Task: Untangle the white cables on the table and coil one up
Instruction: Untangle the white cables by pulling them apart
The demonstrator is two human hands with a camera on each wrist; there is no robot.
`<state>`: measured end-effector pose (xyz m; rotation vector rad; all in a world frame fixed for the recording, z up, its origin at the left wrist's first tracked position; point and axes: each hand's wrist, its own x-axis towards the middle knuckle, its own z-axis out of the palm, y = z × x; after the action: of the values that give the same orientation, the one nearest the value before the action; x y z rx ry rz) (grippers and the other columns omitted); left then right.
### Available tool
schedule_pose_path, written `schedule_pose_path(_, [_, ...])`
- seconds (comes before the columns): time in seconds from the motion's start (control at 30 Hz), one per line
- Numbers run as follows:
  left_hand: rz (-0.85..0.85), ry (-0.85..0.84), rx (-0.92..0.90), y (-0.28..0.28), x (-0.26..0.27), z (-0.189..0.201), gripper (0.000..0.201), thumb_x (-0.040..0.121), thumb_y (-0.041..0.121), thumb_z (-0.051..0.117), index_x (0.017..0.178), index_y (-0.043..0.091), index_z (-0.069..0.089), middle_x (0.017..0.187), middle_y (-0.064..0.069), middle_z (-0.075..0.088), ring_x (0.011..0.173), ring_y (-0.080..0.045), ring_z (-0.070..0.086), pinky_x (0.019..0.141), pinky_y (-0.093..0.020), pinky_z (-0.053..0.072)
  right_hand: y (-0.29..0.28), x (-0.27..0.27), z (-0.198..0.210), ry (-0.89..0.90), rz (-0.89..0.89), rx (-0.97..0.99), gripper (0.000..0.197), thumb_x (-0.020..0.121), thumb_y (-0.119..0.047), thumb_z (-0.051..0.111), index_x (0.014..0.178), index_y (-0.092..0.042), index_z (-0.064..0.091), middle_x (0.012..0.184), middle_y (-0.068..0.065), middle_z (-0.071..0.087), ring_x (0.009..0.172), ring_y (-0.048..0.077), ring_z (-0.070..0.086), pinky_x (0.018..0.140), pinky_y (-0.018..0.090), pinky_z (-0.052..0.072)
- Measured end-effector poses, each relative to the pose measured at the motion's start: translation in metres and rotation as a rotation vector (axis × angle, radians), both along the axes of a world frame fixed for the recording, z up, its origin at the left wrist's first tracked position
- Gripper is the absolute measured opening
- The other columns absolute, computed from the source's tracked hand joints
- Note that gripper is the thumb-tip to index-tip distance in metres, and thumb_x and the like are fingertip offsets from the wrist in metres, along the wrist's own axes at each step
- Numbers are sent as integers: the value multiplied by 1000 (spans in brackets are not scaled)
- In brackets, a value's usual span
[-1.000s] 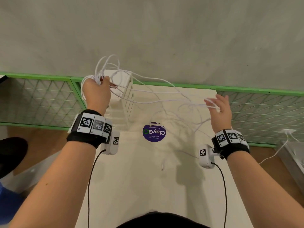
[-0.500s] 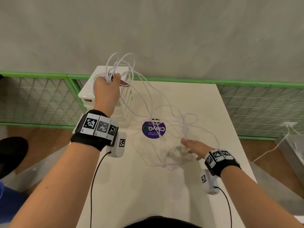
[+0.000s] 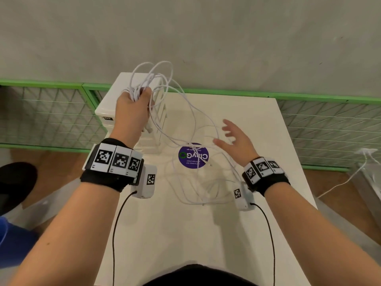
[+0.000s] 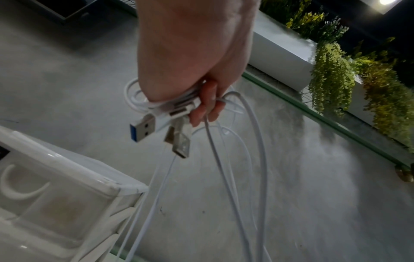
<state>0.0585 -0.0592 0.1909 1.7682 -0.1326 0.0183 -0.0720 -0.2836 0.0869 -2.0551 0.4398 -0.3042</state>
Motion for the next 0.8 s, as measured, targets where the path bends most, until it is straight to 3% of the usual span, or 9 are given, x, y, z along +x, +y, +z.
schedule_pose_path(0.07, [-5, -22, -12, -2, -3, 6, 24, 94, 33, 55, 95, 9, 56, 67, 1, 54, 46, -11, 46, 35, -18, 33, 12, 18, 3, 49, 118, -36, 43, 85, -32, 66, 126, -25, 53, 114, -7, 60, 104, 7, 54, 91, 25, 41])
schedule_pose_path(0.13, [24, -40, -27, -1, -1, 11, 18, 94, 31, 55, 89, 14, 54, 75, 1, 58, 54, -10, 50, 40, -18, 39, 19, 22, -1, 153, 185, -58, 10, 90, -28, 59, 92, -20, 66, 86, -2, 66, 82, 12, 59, 81, 28, 45])
schedule_pose_path(0.23, [95, -85, -85, 12, 11, 13, 16, 95, 22, 56, 80, 21, 50, 77, 4, 58, 62, -5, 53, 53, -16, 42, 4, 8, -24, 406, 207, -255, 27, 93, -25, 51, 69, -14, 58, 63, 4, 60, 66, 23, 57, 67, 31, 43])
schedule_pose_path(0.3, [122, -101, -120, 22, 20, 11, 11, 94, 21, 57, 84, 17, 54, 74, 4, 55, 59, -4, 50, 53, -16, 41, -17, -12, -45, 597, 209, -326, 23, 92, -25, 51, 72, -18, 60, 73, 4, 66, 80, 24, 63, 73, 30, 45])
schedule_pose_path(0.37, [149, -108, -127, 29, 26, 7, 9, 94, 22, 57, 87, 15, 58, 73, 5, 55, 60, -4, 50, 55, -18, 42, -35, -29, -61, 712, 179, -338, 18, 93, -25, 52, 89, -20, 69, 106, 7, 68, 105, 24, 60, 89, 29, 43])
schedule_pose_path(0.5, [189, -98, -135, 32, 28, -2, 17, 94, 18, 56, 79, 23, 53, 77, 5, 57, 68, -6, 55, 65, -19, 47, -61, -49, -61, 708, 58, -386, 23, 92, -16, 53, 98, -24, 74, 148, -1, 38, 138, 19, 31, 112, 32, 20])
schedule_pose_path(0.57, [209, -87, -158, 33, 30, -2, 10, 94, 17, 57, 85, 20, 55, 81, 5, 58, 70, -5, 56, 65, -19, 47, -72, -50, -53, 627, 25, -285, 29, 91, -1, 48, 94, -12, 74, 128, 8, 57, 124, 23, 47, 97, 23, 34])
schedule_pose_path(0.67, [166, -94, -104, 30, 28, -1, 18, 95, 17, 55, 77, 21, 50, 75, 4, 55, 64, -6, 53, 60, -19, 45, -78, -44, -25, 373, -185, 28, 23, 93, 4, 39, 91, -4, 60, 75, 9, 64, 69, 26, 60, 53, 20, 45])
schedule_pose_path(0.8, [109, -56, 49, 16, 18, -1, 30, 96, 22, 52, 68, 17, 44, 67, -2, 49, 56, -18, 47, 36, -19, 39, -61, -15, 34, 88, -140, 119, 17, 98, -7, 39, 104, -12, 54, 71, 9, 63, 55, 21, 62, 52, 27, 53])
